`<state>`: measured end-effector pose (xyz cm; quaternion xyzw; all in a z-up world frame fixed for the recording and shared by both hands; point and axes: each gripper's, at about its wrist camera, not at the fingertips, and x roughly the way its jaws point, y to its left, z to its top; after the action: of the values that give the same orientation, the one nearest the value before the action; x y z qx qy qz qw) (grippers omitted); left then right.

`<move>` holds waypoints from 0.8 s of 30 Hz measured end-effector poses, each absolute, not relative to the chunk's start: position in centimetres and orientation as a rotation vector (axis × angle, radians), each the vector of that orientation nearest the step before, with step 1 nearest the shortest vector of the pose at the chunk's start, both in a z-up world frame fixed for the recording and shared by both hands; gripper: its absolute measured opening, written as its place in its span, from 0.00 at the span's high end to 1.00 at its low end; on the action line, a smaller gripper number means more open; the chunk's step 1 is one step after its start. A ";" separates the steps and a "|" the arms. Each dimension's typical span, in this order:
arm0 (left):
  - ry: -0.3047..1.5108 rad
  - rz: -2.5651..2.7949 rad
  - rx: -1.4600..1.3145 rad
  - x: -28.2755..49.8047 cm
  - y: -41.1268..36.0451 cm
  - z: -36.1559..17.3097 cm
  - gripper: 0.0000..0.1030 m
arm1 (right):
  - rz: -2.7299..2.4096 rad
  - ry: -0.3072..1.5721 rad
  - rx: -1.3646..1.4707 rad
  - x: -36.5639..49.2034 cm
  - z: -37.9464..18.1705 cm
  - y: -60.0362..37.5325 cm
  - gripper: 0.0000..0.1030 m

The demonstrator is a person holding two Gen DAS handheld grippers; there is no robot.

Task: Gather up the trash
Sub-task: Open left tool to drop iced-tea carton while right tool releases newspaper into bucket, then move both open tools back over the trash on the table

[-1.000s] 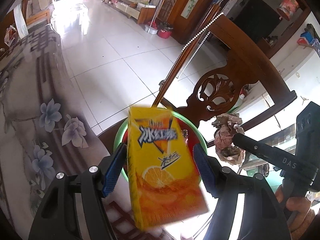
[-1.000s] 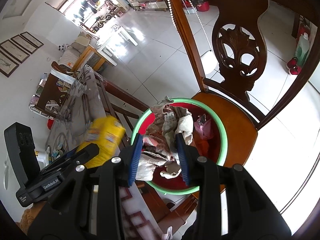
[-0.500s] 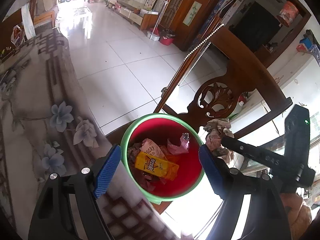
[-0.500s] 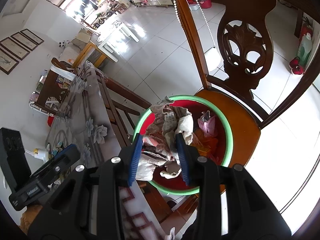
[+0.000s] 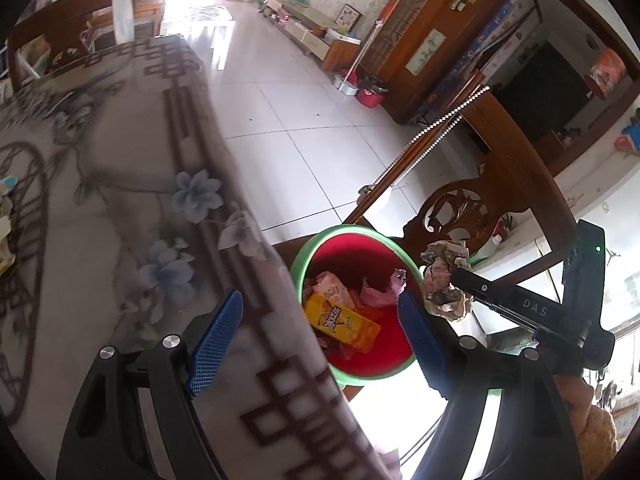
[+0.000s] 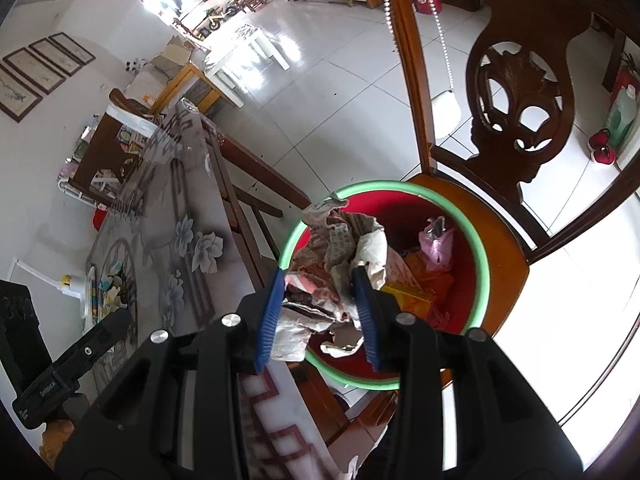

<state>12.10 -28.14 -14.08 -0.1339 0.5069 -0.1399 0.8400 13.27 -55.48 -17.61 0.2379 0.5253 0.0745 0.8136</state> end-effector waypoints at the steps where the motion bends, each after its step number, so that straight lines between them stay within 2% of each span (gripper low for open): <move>1: 1.071 -0.291 -0.286 11.9 -27.8 -14.1 0.26 | 0.156 1.124 0.503 13.3 -17.7 -55.2 0.62; 4: 1.066 -0.280 -0.296 11.3 -26.9 -14.0 0.26 | 0.122 1.140 0.525 13.4 -18.2 -55.0 0.35; 5: 1.063 -0.274 -0.302 11.1 -26.4 -14.0 0.26 | 0.112 1.139 0.548 13.4 -18.3 -55.0 0.33; 11: 1.049 -0.239 -0.331 10.0 -23.9 -13.7 0.26 | 0.112 1.131 0.538 13.3 -17.7 -53.5 0.26; 24: 1.032 -0.196 -0.387 7.2 -17.8 -14.2 0.26 | 0.141 1.145 0.497 12.2 -16.9 -47.1 0.24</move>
<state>7.19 -17.78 -14.16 -0.1836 0.4896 -0.0930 0.8473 12.20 -47.12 -16.89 0.2323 0.5358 0.0659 0.8091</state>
